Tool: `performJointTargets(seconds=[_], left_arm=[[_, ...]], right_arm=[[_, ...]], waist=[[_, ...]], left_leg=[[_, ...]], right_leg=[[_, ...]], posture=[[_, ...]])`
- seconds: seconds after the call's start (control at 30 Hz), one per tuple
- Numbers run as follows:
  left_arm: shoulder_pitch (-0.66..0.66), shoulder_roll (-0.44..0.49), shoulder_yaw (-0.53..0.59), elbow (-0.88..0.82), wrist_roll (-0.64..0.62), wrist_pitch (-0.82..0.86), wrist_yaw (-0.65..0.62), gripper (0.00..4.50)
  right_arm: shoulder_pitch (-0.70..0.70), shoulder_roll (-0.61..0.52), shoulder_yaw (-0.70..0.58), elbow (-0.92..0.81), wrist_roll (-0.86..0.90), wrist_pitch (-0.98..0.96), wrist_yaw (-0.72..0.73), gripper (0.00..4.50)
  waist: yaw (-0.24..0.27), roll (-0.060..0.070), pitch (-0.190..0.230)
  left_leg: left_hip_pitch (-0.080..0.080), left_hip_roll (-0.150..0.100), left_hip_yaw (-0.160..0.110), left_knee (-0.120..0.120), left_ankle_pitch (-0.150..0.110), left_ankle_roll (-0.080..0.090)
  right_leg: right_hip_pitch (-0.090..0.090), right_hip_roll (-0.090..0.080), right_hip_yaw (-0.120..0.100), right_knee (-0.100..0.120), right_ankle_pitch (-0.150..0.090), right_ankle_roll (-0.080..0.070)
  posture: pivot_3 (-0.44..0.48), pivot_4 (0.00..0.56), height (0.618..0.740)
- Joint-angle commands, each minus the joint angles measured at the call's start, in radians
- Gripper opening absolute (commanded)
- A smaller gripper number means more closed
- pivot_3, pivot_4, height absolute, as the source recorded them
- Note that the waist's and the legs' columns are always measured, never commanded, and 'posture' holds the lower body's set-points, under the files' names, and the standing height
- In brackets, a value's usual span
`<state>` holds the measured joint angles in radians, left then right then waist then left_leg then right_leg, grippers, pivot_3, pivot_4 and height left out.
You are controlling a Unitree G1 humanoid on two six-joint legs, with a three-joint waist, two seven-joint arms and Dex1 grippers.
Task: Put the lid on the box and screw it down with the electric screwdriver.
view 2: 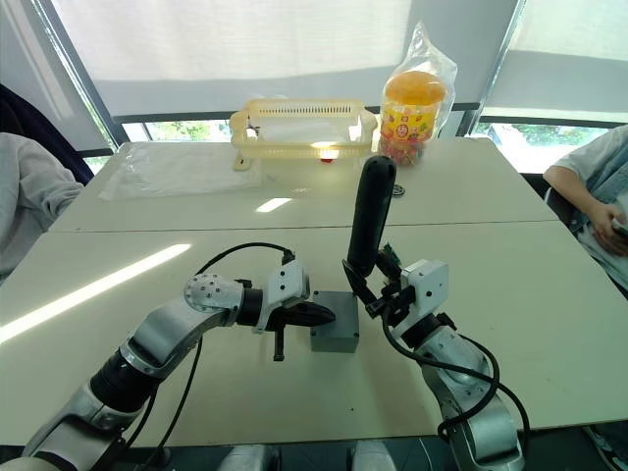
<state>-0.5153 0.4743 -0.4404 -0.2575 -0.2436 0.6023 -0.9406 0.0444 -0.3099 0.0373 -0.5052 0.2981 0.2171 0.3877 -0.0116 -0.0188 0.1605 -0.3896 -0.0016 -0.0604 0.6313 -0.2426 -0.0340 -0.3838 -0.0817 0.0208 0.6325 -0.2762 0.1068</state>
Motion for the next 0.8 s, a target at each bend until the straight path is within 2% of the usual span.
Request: performJointTargets(seconds=[0.03, 0.33, 0.43, 0.5, 0.57, 0.67, 0.8], left_arm=[[0.003, 0.001, -0.014, 0.005, 0.018, 0.007, 0.000, 0.00], [0.012, -0.002, -0.034, 0.043, 0.041, -0.014, -0.012, 0.00], [0.021, -0.002, -0.033, 0.043, 0.040, -0.017, -0.012, 0.00], [0.026, -0.001, -0.029, 0.039, 0.038, -0.020, -0.011, 0.00], [0.027, -0.006, -0.008, 0.022, 0.021, -0.009, -0.004, 0.00], [0.015, -0.019, 0.041, -0.016, -0.001, -0.002, 0.018, 0.00], [-0.016, -0.001, 0.106, -0.088, -0.038, 0.034, 0.030, 0.00]], right_arm=[[0.026, -0.017, 0.006, 0.059, -0.021, 0.082, -0.012, 1.80], [-0.083, -0.043, -0.095, -0.139, 0.108, 0.227, -0.051, 1.80], [-0.208, -0.067, -0.215, -0.258, 0.323, 0.377, -0.110, 1.80], [-0.300, -0.094, -0.309, -0.276, 0.528, 0.458, -0.182, 1.80], [-0.393, -0.163, -0.408, -0.239, 0.793, 0.522, -0.268, 1.80], [-0.479, -0.361, -0.539, -0.093, 1.075, 0.623, -0.343, 1.80], [-0.407, -0.710, -0.621, 0.145, 1.273, 0.873, -0.275, 1.80]], waist=[[0.000, 0.000, 0.000], [0.002, 0.001, 0.001], [0.002, 0.005, 0.006], [0.002, 0.008, 0.008], [0.002, 0.009, 0.010], [0.005, 0.008, 0.012], [0.014, 0.008, 0.015]], left_leg=[[0.000, 0.000, 0.000, 0.000, 0.000, 0.000], [-0.002, 0.000, 0.000, 0.000, 0.000, 0.000], [-0.004, 0.000, 0.000, 0.000, 0.000, 0.000], [-0.006, -0.001, 0.001, 0.001, 0.000, 0.000], [-0.006, -0.001, 0.000, 0.000, 0.000, 0.000], [-0.008, 0.000, 0.000, -0.002, 0.000, 0.000], [-0.016, -0.001, 0.001, 0.000, 0.000, 0.001]], right_leg=[[0.000, 0.000, 0.000, 0.000, 0.000, 0.000], [-0.001, -0.001, 0.000, -0.001, 0.000, 0.000], [-0.003, -0.001, 0.001, -0.001, 0.001, -0.001], [-0.005, -0.002, 0.001, -0.001, 0.001, -0.001], [-0.005, -0.001, 0.001, -0.001, 0.001, 0.000], [-0.006, -0.001, -0.001, -0.003, 0.001, 0.000], [-0.011, -0.002, -0.004, -0.004, 0.001, 0.000]], posture=[[0.000, 0.150, 0.740], [0.000, 0.150, 0.740], [0.000, 0.150, 0.740], [0.000, 0.150, 0.740], [0.000, 0.150, 0.740], [0.000, 0.150, 0.740], [0.000, 0.150, 0.740]])
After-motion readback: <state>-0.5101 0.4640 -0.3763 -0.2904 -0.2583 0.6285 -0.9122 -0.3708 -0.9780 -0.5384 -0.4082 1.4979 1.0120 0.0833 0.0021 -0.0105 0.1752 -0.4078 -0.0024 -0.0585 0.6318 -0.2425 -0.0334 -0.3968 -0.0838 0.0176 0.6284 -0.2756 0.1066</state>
